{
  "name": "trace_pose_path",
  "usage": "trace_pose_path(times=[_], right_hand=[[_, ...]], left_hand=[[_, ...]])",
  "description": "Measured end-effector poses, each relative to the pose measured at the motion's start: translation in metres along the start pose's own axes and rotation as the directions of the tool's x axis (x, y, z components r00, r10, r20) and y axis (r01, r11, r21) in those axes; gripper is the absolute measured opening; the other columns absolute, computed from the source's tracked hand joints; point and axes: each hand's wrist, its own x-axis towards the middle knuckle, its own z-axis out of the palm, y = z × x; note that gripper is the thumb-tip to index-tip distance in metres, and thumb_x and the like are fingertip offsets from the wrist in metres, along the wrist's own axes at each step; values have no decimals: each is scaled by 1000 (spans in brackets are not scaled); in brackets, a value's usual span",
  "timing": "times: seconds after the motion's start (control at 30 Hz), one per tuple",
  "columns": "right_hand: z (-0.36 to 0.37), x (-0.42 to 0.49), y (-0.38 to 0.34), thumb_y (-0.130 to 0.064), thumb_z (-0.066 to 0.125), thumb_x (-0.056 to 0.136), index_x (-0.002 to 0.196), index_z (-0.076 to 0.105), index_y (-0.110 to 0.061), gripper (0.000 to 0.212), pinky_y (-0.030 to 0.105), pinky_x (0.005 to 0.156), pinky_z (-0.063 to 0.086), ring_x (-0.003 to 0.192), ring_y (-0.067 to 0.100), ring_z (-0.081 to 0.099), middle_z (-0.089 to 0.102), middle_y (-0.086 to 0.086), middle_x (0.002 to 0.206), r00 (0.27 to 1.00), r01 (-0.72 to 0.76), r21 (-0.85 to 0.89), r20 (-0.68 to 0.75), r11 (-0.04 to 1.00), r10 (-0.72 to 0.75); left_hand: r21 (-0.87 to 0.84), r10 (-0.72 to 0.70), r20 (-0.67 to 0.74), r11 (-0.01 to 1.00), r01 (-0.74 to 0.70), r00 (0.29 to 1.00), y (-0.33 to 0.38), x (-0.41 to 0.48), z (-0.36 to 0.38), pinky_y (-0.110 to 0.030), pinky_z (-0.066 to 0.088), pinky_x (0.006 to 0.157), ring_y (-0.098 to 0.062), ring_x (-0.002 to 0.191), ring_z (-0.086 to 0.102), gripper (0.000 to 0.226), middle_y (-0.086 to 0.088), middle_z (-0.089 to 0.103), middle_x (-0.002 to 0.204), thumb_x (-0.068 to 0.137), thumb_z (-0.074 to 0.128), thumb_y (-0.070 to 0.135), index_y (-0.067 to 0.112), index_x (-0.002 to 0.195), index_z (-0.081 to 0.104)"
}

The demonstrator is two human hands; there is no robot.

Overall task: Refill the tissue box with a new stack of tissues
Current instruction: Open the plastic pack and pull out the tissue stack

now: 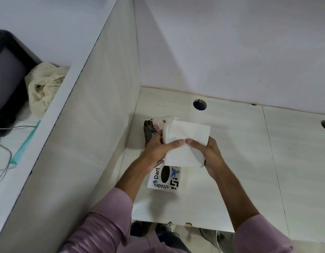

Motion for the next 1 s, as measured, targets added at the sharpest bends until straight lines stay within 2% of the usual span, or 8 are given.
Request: trace_pose_path(times=[0.1, 0.23, 0.43, 0.57, 0.67, 0.8, 0.9, 1.0], right_hand=[[0, 10, 7, -43, 83, 77, 139, 56, -27, 70, 52, 94, 59, 120, 28, 68, 71, 3, 132, 998, -28, 35, 56, 999, 26], [2, 17, 13, -69, 77, 74, 150, 44, -23, 95, 56, 100, 54, 129, 30, 63, 63, 9, 143, 977, -96, 50, 194, 994, 84], [3, 40, 14, -26, 83, 84, 130, 66, -18, 49, 49, 95, 57, 114, 30, 72, 78, 5, 118, 980, -121, -142, 138, 982, 141], [22, 67, 16, -22, 85, 82, 126, 68, -16, 47, 39, 82, 63, 102, 25, 76, 80, 3, 111, 991, -108, -157, 66, 982, 120], [39, 97, 30, -27, 87, 80, 118, 69, -12, 44, 37, 78, 63, 100, 27, 76, 78, 8, 110, 991, -131, -228, -34, 965, 126], [51, 133, 62, -29, 81, 85, 123, 64, -6, 48, 35, 86, 55, 109, 30, 67, 70, 11, 119, 980, -165, -614, -192, 772, 57], [51, 139, 77, -39, 78, 85, 123, 62, -5, 54, 37, 82, 52, 110, 33, 65, 67, 14, 121, 973, -173, -792, -229, 585, -23], [47, 135, 77, -50, 79, 83, 140, 48, -6, 79, 49, 94, 51, 124, 39, 53, 53, 18, 134, 966, -161, -856, -238, 491, -99]], left_hand=[[-107, 12, 35, 994, -8, 999, 0, -1, -3, -44, 62, 86, -31, 112, 73, 56, -9, 77, 121, 82, 82, 6, 15, 133, 62], [-142, 10, 148, 990, 11, 989, 1, -2, -8, -49, 60, 88, -33, 116, 71, 55, -14, 74, 125, 80, 76, 1, 11, 132, 64], [-73, -48, -143, 997, 38, 989, 3, 17, -14, -48, 62, 90, -32, 109, 73, 63, -12, 76, 120, 70, 88, 6, 14, 129, 66], [-87, -30, -357, 996, -1, 933, 4, 29, -15, -26, 60, 62, -16, 91, 70, 46, -2, 73, 107, 83, 82, 8, 13, 124, 63], [35, 3, -484, 999, 16, 875, -3, 38, -23, -28, 59, 70, -13, 89, 68, 44, -8, 72, 120, 89, 74, 10, 13, 131, 58], [155, 42, -551, 987, 52, 833, -5, 34, -30, -15, 51, 70, -19, 107, 65, 53, 1, 65, 123, 92, 69, 12, 10, 141, 50], [230, 97, -590, 972, 52, 801, -7, 24, -34, -32, 51, 102, -22, 126, 60, 62, -7, 61, 137, 93, 69, 17, 9, 148, 45], [214, 112, -598, 977, 23, 794, -15, 13, -34, -35, 49, 107, -18, 122, 60, 63, -9, 59, 141, 92, 70, 17, 9, 149, 44]])
